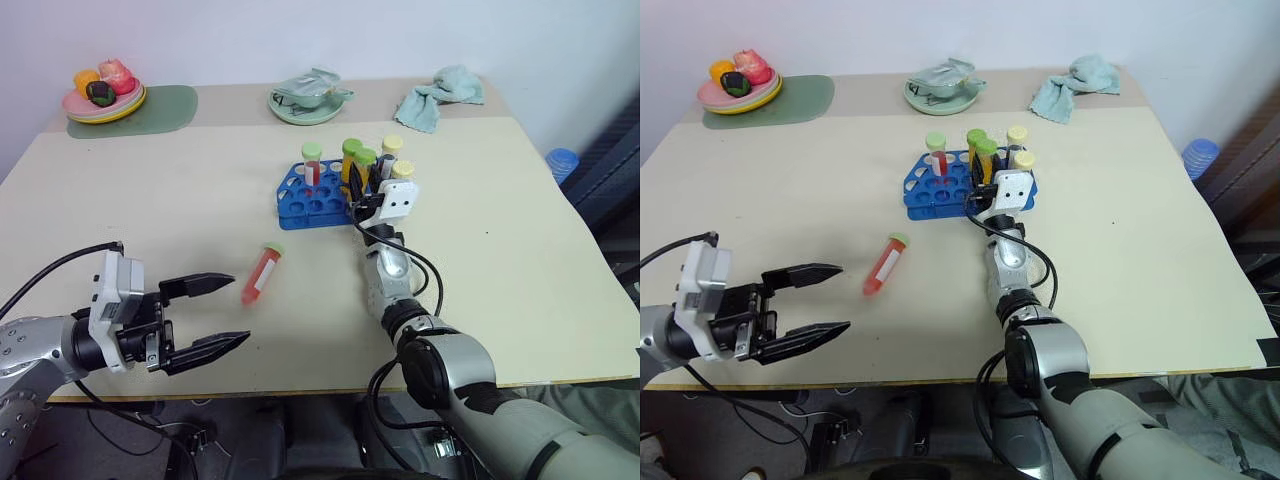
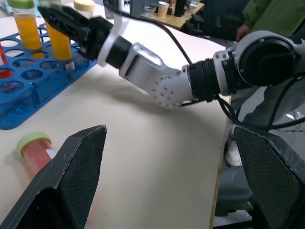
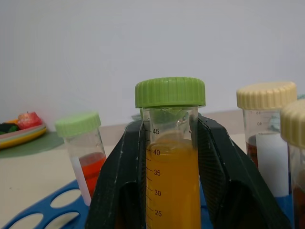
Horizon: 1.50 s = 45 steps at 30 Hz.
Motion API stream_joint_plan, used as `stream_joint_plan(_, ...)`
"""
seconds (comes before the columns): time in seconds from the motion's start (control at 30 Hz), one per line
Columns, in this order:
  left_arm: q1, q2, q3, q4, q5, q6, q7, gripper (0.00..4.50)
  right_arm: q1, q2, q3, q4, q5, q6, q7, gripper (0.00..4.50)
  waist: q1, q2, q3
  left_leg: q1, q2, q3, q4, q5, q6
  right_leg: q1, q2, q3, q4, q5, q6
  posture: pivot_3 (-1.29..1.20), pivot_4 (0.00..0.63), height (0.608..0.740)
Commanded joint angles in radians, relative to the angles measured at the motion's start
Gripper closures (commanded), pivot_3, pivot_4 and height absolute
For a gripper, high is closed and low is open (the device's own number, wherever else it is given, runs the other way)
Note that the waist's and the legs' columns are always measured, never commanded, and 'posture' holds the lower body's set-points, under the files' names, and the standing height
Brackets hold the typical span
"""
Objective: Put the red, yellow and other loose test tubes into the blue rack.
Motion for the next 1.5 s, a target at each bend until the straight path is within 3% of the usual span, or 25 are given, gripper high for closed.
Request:
stream_joint_plan(0.03,-0.004,0.011,0.03,-0.026,-0.019,0.002,0.006,0.13,0.021,-0.003,0.002,0.006,-0.011,-0.006,-0.014,3.39,0.0,0.0,0.0,0.0,0.0,0.0,0.0,0.0,0.0,0.0,0.0,0.0,0.0,0.0,0.0,0.0,0.15,0.74)
stream_joint_plan(0.23,-0.018,0.008,0.013,-0.022,-0.017,0.002,0.009,0.13,0.038,-0.001,0.001,-0.002,-0.002,-0.017,0.001,3.39,0.001,0.0,0.0,0.0,0.0,0.0,0.0,0.0,0.0,0.0,0.0,0.0,0.0,0.0,0.0,0.0,0.15,0.74)
stream_joint_plan(0.27,-0.022,0.008,0.009,-0.02,-0.016,0.002,0.009,0.13,0.04,-0.002,0.003,-0.003,-0.003,-0.019,-0.001,2.57,0.0,0.0,0.0,0.0,0.0,0.0,0.0,0.0,0.0,0.0,0.0,0.0,0.0,0.0,0.0,0.0,0.15,0.74)
stream_joint_plan(0.33,-0.029,0.006,0.001,-0.017,-0.014,0.003,0.01,0.13,0.044,-0.004,0.009,-0.004,-0.012,-0.021,-0.013,1.77,-0.001,-0.001,0.0,0.0,0.0,0.0,0.0,0.0,0.0,0.0,0.0,0.0,0.0,0.0,0.0,0.0,0.15,0.74)
stream_joint_plan(0.43,-0.038,0.004,-0.008,-0.012,-0.013,0.002,0.009,0.13,0.049,-0.009,0.026,-0.009,-0.04,-0.029,-0.058,0.1,-0.001,-0.001,0.0,0.0,0.0,0.0,0.0,0.0,0.0,0.0,0.0,0.0,0.0,0.0,0.0,0.0,0.15,0.74)
stream_joint_plan(0.7,-0.068,-0.035,-0.068,0.005,0.036,0.001,0.079,0.13,0.065,-0.04,0.098,-0.073,-0.114,-0.07,-0.087,0.04,0.0,-0.001,0.0,0.0,0.0,0.0,0.0,0.0,0.0,0.0,0.0,0.0,0.0,0.0,0.0,0.0,0.15,0.74)
stream_joint_plan(0.83,-0.089,-0.093,-0.085,-0.027,0.037,0.032,0.22,0.13,0.123,-0.06,0.139,-0.194,-0.073,-0.027,0.072,0.04,0.0,-0.001,0.0,0.0,0.0,0.0,0.0,0.0,0.0,0.001,0.0,0.0,0.0,0.0,0.0,0.0,0.15,0.74)
stream_joint_plan(1.0,-0.094,-0.135,-0.09,-0.103,0.06,0.095,0.432,0.13,0.319,-0.149,0.203,-0.563,0.004,0.189,0.254,0.04,0.01,-0.001,-0.001,0.0,0.001,-0.003,0.0,0.0,0.0,0.001,-0.001,0.0,0.0,0.0,0.0,0.0,0.15,0.74)
stream_joint_plan(1.13,-0.131,-0.145,-0.102,-0.127,0.055,0.165,0.571,0.13,0.504,-0.301,0.221,-0.965,0.119,0.494,0.378,0.04,0.026,-0.001,0.0,0.0,0.001,-0.003,0.001,0.0,0.001,0.001,-0.002,0.001,-0.001,0.0,0.0,0.0,0.15,0.74)
stream_joint_plan(1.27,-0.212,-0.17,-0.127,-0.116,0.023,0.232,0.693,0.13,0.627,-0.528,0.178,-1.268,0.307,0.828,0.53,0.04,0.03,-0.001,0.0,0.0,0.0,-0.002,0.002,0.0,0.001,0.001,-0.002,0.002,-0.001,0.0,0.0,0.0,0.15,0.74)
stream_joint_plan(1.37,-0.289,-0.208,-0.144,-0.102,0.024,0.264,0.787,0.13,0.666,-0.7,0.106,-1.366,0.447,1.008,0.658,0.04,0.028,-0.001,0.0,0.0,0.0,-0.001,0.002,-0.001,0.002,0.001,-0.001,0.002,-0.001,0.0,0.0,0.0,0.15,0.74)
stream_joint_plan(1.5,-0.433,-0.227,-0.142,-0.058,-0.104,0.561,1.087,0.13,0.71,-0.954,-0.017,-1.346,0.613,1.165,0.967,0.04,0.033,-0.002,0.0,0.0,0.0,-0.001,0.003,-0.002,0.004,0.003,-0.001,0.002,-0.001,0.0,0.001,0.0,0.15,0.74)
